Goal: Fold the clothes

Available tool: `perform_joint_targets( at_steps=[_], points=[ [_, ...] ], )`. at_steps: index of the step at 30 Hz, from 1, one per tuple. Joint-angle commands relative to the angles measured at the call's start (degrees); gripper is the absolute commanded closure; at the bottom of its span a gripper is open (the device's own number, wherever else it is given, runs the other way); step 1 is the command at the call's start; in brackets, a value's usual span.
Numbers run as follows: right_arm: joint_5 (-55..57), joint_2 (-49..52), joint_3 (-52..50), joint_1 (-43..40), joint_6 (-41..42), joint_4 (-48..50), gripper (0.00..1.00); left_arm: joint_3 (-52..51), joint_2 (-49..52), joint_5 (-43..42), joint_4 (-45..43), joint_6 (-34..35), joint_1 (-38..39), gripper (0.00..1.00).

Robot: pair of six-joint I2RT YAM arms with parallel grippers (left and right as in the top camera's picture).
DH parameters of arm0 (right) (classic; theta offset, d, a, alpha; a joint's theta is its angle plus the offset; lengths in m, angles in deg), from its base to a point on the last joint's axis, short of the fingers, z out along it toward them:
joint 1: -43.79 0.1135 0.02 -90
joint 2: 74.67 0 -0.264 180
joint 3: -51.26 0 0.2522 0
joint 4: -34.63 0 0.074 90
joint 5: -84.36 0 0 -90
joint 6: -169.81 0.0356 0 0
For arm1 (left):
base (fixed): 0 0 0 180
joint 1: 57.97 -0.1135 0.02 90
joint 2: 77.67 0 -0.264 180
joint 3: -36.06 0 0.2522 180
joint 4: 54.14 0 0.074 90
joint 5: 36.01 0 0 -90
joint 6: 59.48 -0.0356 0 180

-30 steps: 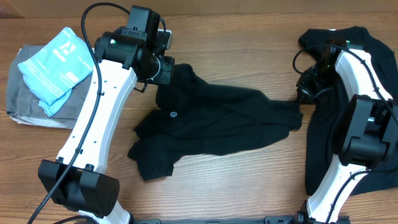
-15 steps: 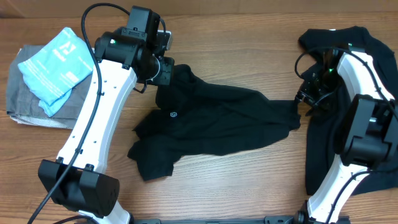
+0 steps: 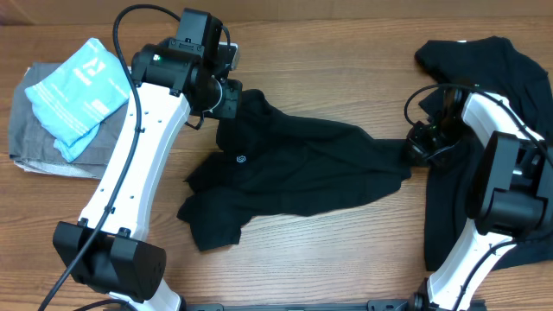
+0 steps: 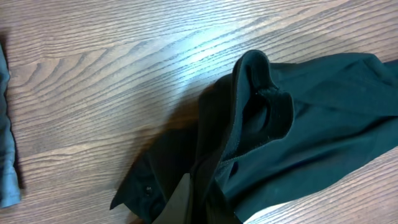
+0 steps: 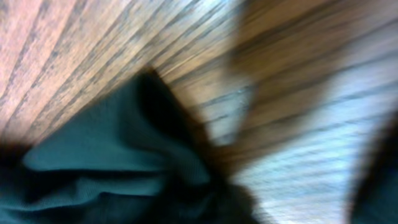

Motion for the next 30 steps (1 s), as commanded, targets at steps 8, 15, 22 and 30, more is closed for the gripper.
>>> perform_joint_targets(
  at_steps=[8,15,22,30],
  points=[
    [0.1,1.3,11.4,-1.6,-2.6,-11.1,0.96,0.5,-1.6,0.8,-0.4,0.2,0.1,0.96],
    [1.0,-0.6,22.1,-1.6,-4.5,-21.0,0.96,1.1,-4.0,0.8,-2.0,0.6,0.1,0.96],
    [1.5,-1.0,20.6,-1.6,-4.5,-23.5,0.96,1.1,-6.0,0.7,-2.0,0.6,0.1,0.96],
    [1.1,-1.0,15.3,-0.3,-4.3,-17.8,0.83,1.1,-6.0,0.8,-1.4,0.6,0.1,0.96]
  ],
)
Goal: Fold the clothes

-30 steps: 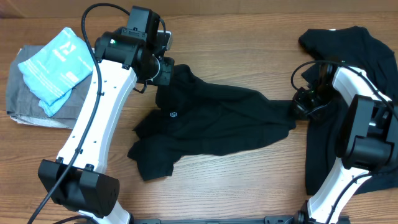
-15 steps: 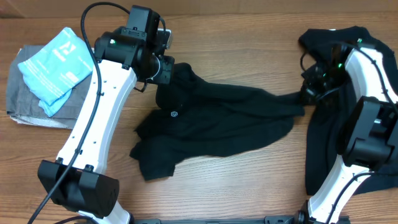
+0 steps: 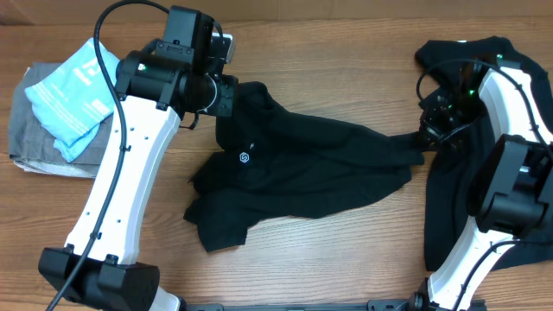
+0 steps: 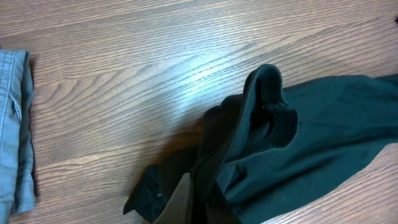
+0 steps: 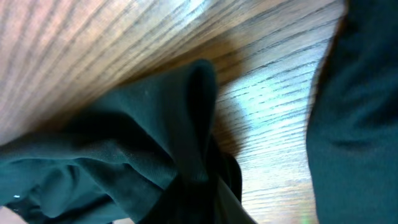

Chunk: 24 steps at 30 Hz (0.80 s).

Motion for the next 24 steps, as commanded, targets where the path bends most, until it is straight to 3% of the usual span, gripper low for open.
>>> perform_joint_targets(
  at_steps=[1,4,13,16,19,24],
  points=[
    [0.0,-1.9,-0.7,0.7,-0.2,0.6,0.81,1.1,-1.1,0.4,0.2,0.5,0.1,0.96],
    [-0.2,-1.9,-0.7,0.7,-0.5,0.4,0.76,1.1,-1.1,0.4,0.2,0.5,0.1,0.96],
    [-0.1,-1.9,-1.0,1.9,-2.0,-0.4,0.75,1.1,-1.1,0.4,0.9,0.5,0.1,0.96],
    [-0.1,-1.9,-1.4,2.6,-2.2,-0.2,0.8,1.1,-1.1,0.4,1.0,0.3,0.1,0.96],
    [-0.1,-1.9,-1.6,3.1,-2.1,0.0,0.96,1.1,-1.1,0.4,1.3,0.3,0.1,0.96],
    [-0.1,-2.0,-1.6,3.1,-2.2,0.1,0.96,1.1,-1.3,0.4,1.5,0.3,0.0,0.96]
  ],
)
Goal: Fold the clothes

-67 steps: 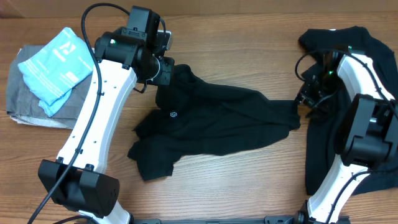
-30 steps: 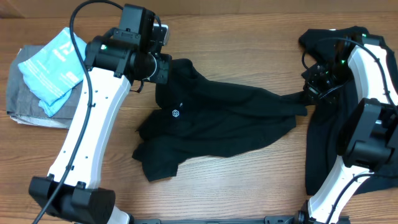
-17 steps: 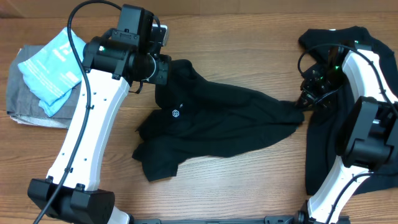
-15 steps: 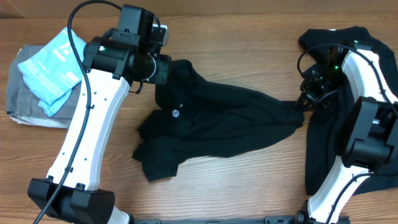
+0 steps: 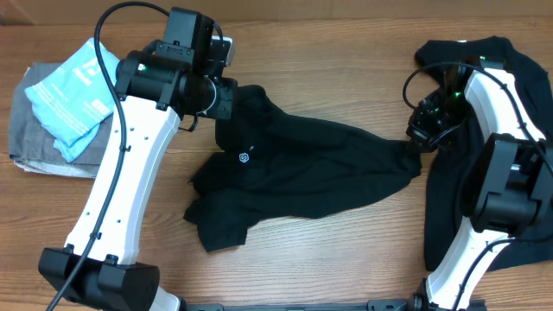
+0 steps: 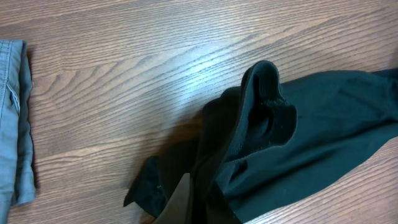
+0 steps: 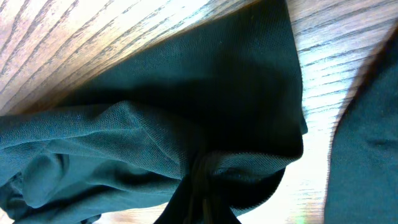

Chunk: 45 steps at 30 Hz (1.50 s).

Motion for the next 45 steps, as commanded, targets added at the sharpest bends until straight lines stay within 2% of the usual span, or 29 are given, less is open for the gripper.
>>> perform_joint_targets(
  at_steps=[1,6,18,32,45],
  points=[
    [-0.2,-2.1,-0.2,-0.1,-0.5,0.3,0.96,1.3,-1.6,0.5,-0.3,0.3,0.0,0.96],
    [-0.2,-5.3,3.6,-1.9,-0.5,-1.9,0.96,3.4,-5.1,2.3,-1.2,0.9,-1.2,0.96],
    [-0.2,-23.1,10.8,-2.8,-0.2,-5.9,0.96,9.3,-16.5,2.4,-1.9,3.0,-2.2,0.96],
    [0.2,-32.9,34.1,-3.5,2.1,-13.1,0.96,25.1,-24.4,3.0,2.2,3.0,-2.2,0.96],
    [-0.7,-42.1,35.4,-13.7,3.1,-13.1,0.96,38.1,-31.5,7.2,3.7,3.1,-2.2,0.96]
  ],
)
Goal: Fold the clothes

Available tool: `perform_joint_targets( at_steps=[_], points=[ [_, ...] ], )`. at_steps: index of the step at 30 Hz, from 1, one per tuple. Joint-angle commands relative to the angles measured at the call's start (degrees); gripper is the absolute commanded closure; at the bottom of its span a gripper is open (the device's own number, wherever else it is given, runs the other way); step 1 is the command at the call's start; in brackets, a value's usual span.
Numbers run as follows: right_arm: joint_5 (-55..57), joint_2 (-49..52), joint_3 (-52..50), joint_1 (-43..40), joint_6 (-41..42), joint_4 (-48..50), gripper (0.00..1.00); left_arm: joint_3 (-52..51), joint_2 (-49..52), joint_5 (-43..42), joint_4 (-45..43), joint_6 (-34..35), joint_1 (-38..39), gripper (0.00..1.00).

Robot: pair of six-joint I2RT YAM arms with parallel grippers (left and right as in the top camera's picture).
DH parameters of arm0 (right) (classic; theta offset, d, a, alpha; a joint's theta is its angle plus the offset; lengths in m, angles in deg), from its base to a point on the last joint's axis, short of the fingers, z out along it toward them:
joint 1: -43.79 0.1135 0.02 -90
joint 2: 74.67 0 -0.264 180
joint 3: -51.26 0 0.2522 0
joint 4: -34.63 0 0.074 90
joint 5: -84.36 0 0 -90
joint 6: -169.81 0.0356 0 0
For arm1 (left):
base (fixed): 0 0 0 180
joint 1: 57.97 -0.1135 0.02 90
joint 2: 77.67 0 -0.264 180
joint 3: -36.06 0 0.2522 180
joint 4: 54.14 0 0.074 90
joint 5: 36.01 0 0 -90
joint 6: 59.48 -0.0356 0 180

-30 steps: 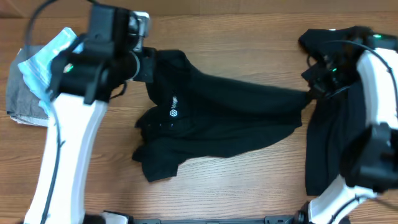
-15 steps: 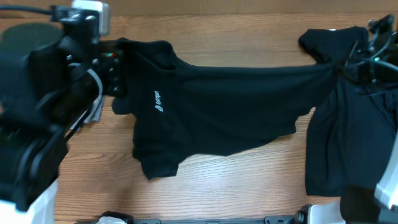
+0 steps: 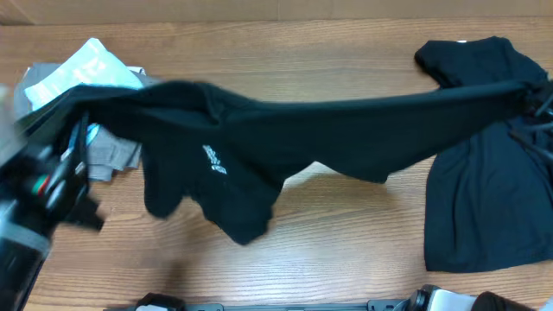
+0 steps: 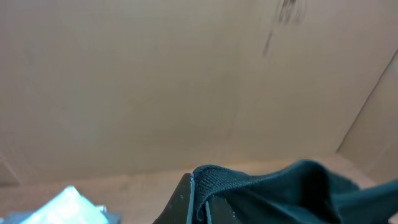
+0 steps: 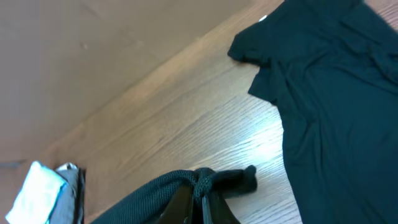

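Observation:
A black shirt [image 3: 285, 121] with a small white logo hangs in the air, stretched almost across the whole table between both grippers. My left gripper [image 4: 198, 200] is shut on a ribbed edge of the black shirt [image 4: 273, 193] at its left end. My right gripper [image 5: 202, 198] is shut on a bunched corner of the black shirt [image 5: 217, 180] at its right end. In the overhead view the left arm [image 3: 43, 194] is a blur at the left edge, and the right gripper [image 3: 540, 97] shows only at the right edge.
Another black garment [image 3: 484, 190] lies spread on the table's right side, also seen as the dark cloth [image 5: 336, 81] below the right wrist. A folded light-blue piece on a grey one [image 3: 82, 73] sits at the back left. A bare tan wall [image 4: 155, 81] faces the left wrist camera.
The shirt lay crumpled on the table with both grippers shut on its ends. Now both grippers are high above the table and farther apart, and the shirt hangs taut between them.
The shirt lay bunched mid-table, my left gripper shut on its collar end and my right on its right corner. Through the two later moments the grips stayed and the right end shifted slightly. Now the shirt is lifted off the table and stretched wide.

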Motion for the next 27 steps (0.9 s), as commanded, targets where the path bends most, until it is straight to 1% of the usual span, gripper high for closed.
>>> perform_joint_targets(
  at_steps=[1,7,12,18,22,27],
  points=[
    [0.2,-3.7,1.2,-2.0,0.2,0.3,0.96,3.9,-1.9,2.5,-0.4,1.0,-0.2,0.96],
    [0.3,-9.8,1.2,-2.4,0.2,0.3,0.96,7.9,-3.6,2.5,1.7,1.1,-0.2,0.96],
    [0.4,-15.0,1.2,-2.4,1.6,0.3,0.96,9.7,-3.7,2.5,6.6,1.3,-0.2,0.96],
    [3.7,-20.4,1.2,-2.4,2.0,0.3,0.96,11.9,-3.7,2.5,11.5,2.9,-0.2,0.96],
    [4.8,-21.7,1.2,-2.4,3.0,0.3,0.96,13.7,-3.7,2.5,14.2,3.3,-0.2,0.96],
    [4.3,-21.7,0.5,-2.3,3.3,0.3,0.96,13.0,-3.5,3.1,17.9,4.1,-0.2,0.96]
  ],
)
